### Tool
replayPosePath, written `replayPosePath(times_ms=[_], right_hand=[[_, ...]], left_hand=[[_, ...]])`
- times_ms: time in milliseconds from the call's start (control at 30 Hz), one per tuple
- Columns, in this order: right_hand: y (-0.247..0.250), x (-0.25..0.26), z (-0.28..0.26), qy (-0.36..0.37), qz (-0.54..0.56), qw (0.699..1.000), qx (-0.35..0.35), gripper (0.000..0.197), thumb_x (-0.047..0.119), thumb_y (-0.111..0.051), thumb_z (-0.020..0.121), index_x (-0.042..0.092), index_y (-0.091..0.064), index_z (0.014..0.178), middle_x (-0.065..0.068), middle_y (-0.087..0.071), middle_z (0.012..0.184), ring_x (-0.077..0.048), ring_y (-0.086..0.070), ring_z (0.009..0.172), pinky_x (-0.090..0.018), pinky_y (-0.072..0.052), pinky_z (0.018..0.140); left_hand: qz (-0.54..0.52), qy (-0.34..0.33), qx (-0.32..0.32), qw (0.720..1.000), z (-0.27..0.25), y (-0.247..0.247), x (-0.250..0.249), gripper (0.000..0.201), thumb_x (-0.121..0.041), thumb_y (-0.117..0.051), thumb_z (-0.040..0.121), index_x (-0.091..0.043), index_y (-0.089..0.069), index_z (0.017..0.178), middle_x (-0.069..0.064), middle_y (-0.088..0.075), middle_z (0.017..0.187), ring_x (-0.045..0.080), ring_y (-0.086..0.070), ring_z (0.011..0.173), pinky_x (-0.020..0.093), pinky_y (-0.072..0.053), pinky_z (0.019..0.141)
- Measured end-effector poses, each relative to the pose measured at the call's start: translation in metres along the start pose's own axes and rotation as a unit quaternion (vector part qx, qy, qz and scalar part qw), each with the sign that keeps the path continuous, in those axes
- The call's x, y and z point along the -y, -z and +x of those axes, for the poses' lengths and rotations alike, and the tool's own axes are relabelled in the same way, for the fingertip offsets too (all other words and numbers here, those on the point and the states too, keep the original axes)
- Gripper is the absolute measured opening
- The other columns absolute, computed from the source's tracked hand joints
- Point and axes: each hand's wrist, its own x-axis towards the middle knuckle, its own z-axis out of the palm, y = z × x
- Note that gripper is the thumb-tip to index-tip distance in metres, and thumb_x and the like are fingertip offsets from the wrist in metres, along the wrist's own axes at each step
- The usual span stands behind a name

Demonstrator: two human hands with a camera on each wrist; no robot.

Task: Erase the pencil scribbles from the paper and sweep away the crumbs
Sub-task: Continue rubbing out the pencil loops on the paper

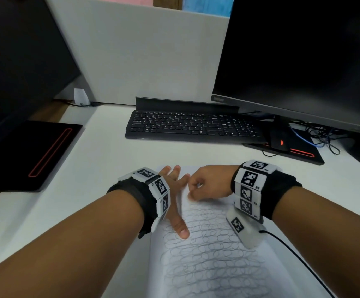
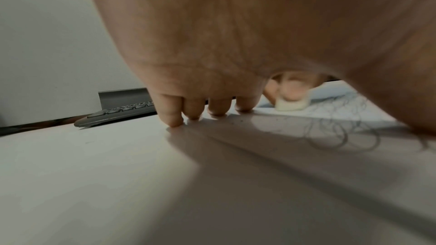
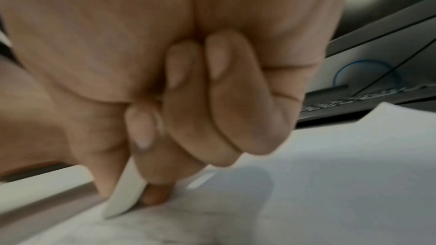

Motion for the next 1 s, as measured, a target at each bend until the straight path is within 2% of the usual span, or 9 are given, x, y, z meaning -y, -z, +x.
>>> replayPosePath(times_ms=[67, 200, 267, 467, 533, 600, 733, 867, 1000], right_hand=[[0.002, -0.002, 0.001, -0.009, -0.004, 1.000, -0.024, 0.022, 0.035, -0.059, 0.094, 0.021, -0.057, 0.076, 0.009, -0.055, 0.071, -0.006, -0.049, 0.066, -0.024, -0.038, 0.065], [-0.004, 0.001, -0.002, 0.007, -0.006, 1.000, 0.021, 0.020, 0.035, -0.060, 0.094, 0.019, -0.059, 0.082, 0.005, -0.057, 0.079, -0.010, -0.051, 0.073, -0.028, -0.042, 0.073], [-0.001, -0.003, -0.002, -0.007, 0.007, 1.000, -0.013, 0.023, 0.037, -0.060, 0.093, 0.020, -0.058, 0.078, 0.006, -0.058, 0.078, -0.009, -0.052, 0.072, -0.027, -0.042, 0.073], [-0.004, -0.001, -0.003, -0.006, 0.003, 1.000, 0.014, 0.022, 0.036, -0.060, 0.094, 0.019, -0.058, 0.080, 0.007, -0.053, 0.068, -0.006, -0.047, 0.058, -0.019, -0.038, 0.057], [0.002, -0.004, -0.003, -0.023, 0.007, 1.000, -0.012, 0.024, 0.036, -0.060, 0.095, 0.018, -0.057, 0.078, 0.007, -0.053, 0.065, -0.006, -0.046, 0.054, -0.018, -0.038, 0.054], [0.004, -0.005, -0.002, -0.029, 0.004, 0.999, -0.030, 0.025, 0.034, -0.059, 0.094, 0.019, -0.056, 0.075, 0.007, -0.052, 0.064, -0.007, -0.046, 0.057, -0.023, -0.038, 0.057], [-0.005, -0.001, -0.001, -0.008, -0.006, 1.000, 0.014, 0.024, 0.035, -0.060, 0.093, 0.020, -0.056, 0.075, 0.004, -0.055, 0.071, -0.010, -0.049, 0.065, -0.027, -0.041, 0.066], [-0.004, -0.009, -0.004, -0.018, 0.016, 0.998, -0.052, 0.025, 0.034, -0.061, 0.093, 0.022, -0.054, 0.072, 0.008, -0.054, 0.070, -0.007, -0.049, 0.065, -0.026, -0.041, 0.067], [-0.006, -0.002, -0.004, -0.008, -0.002, 1.000, 0.018, 0.024, 0.036, -0.061, 0.093, 0.022, -0.056, 0.074, 0.003, -0.059, 0.075, -0.012, -0.052, 0.069, -0.030, -0.044, 0.073]], left_hand=[[0.001, 0.004, -0.001, 1.000, 0.000, 0.000, 0.000, 0.140, -0.068, -0.079, 0.061, -0.031, 0.019, 0.153, 0.003, 0.027, 0.159, 0.028, 0.022, 0.147, 0.059, 0.000, 0.116], [0.007, 0.002, 0.001, 1.000, -0.001, 0.002, -0.001, 0.138, -0.067, -0.078, 0.063, -0.029, 0.019, 0.153, 0.003, 0.027, 0.159, 0.029, 0.022, 0.147, 0.057, 0.000, 0.117], [0.014, 0.005, 0.000, 1.000, 0.000, 0.001, -0.001, 0.139, -0.068, -0.078, 0.062, -0.029, 0.020, 0.153, 0.003, 0.028, 0.159, 0.028, 0.022, 0.147, 0.058, -0.001, 0.117], [0.008, 0.006, -0.001, 1.000, 0.002, 0.000, 0.000, 0.140, -0.068, -0.078, 0.061, -0.030, 0.020, 0.153, 0.003, 0.028, 0.159, 0.028, 0.022, 0.147, 0.058, -0.001, 0.117], [0.010, 0.005, -0.004, 1.000, 0.002, 0.000, 0.000, 0.140, -0.069, -0.078, 0.060, -0.030, 0.021, 0.152, 0.003, 0.028, 0.159, 0.028, 0.022, 0.147, 0.058, -0.001, 0.117], [0.009, 0.006, -0.005, 1.000, 0.001, -0.001, -0.001, 0.140, -0.068, -0.078, 0.061, -0.029, 0.021, 0.152, 0.003, 0.028, 0.159, 0.028, 0.021, 0.147, 0.059, 0.000, 0.117], [0.007, 0.006, -0.007, 1.000, 0.003, -0.001, 0.000, 0.141, -0.070, -0.078, 0.060, -0.029, 0.020, 0.153, 0.003, 0.028, 0.159, 0.029, 0.021, 0.147, 0.058, 0.000, 0.117], [0.015, 0.007, -0.005, 1.000, -0.001, 0.000, -0.002, 0.139, -0.068, -0.077, 0.062, -0.027, 0.021, 0.153, 0.004, 0.027, 0.159, 0.029, 0.021, 0.147, 0.058, 0.000, 0.117], [0.015, 0.008, 0.005, 1.000, -0.002, 0.004, -0.003, 0.139, -0.067, -0.077, 0.064, -0.027, 0.021, 0.152, 0.005, 0.028, 0.159, 0.030, 0.021, 0.147, 0.060, -0.001, 0.118]])
